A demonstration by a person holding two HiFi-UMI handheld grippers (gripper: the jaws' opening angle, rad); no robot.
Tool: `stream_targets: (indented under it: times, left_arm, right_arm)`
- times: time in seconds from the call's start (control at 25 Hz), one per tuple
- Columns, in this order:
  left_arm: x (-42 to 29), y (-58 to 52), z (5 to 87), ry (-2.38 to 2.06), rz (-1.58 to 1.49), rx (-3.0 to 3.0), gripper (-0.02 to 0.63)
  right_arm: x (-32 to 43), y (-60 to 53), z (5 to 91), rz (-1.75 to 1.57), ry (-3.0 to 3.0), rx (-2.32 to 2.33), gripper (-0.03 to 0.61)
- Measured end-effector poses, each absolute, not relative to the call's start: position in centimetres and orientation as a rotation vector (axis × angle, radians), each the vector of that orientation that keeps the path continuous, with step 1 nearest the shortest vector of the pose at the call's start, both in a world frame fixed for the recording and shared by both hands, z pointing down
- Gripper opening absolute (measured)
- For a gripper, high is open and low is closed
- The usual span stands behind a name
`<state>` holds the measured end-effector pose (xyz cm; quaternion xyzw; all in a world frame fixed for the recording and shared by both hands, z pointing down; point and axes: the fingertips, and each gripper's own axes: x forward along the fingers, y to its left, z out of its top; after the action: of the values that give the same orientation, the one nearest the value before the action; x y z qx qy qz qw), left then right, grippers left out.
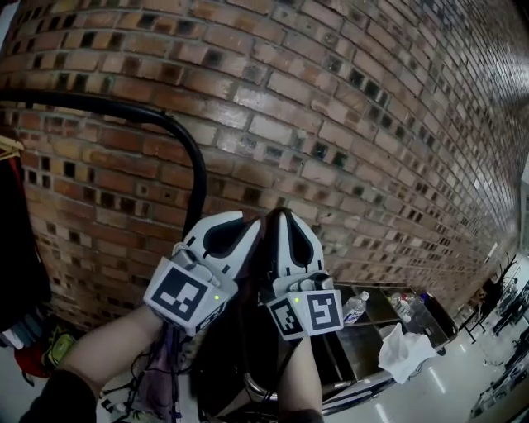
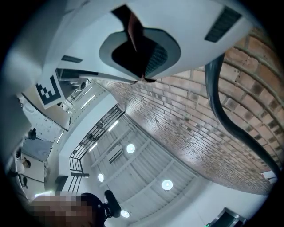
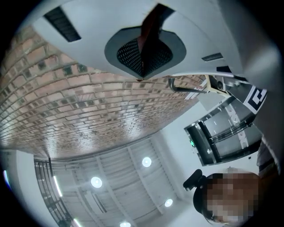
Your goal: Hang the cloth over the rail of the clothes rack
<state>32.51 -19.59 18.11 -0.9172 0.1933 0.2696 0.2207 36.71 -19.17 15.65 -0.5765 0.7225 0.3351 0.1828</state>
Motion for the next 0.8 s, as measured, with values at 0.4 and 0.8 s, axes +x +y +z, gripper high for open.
stream_targets:
  times: [0.4, 0.8]
  left_arm:
    - [34.3, -22.4, 8.7, 0.523, 0.824, -2.487, 0.023]
    - [34.7, -20.9, 0.6, 0.524, 0.820, -2.204, 0.025]
  right_arm:
    - [37.3, -20.9, 8.9, 1.013, 1.906, -1.634, 0.006]
    - [36.9, -19.6, 2.8, 1.074, 1.824, -1.542, 0.006]
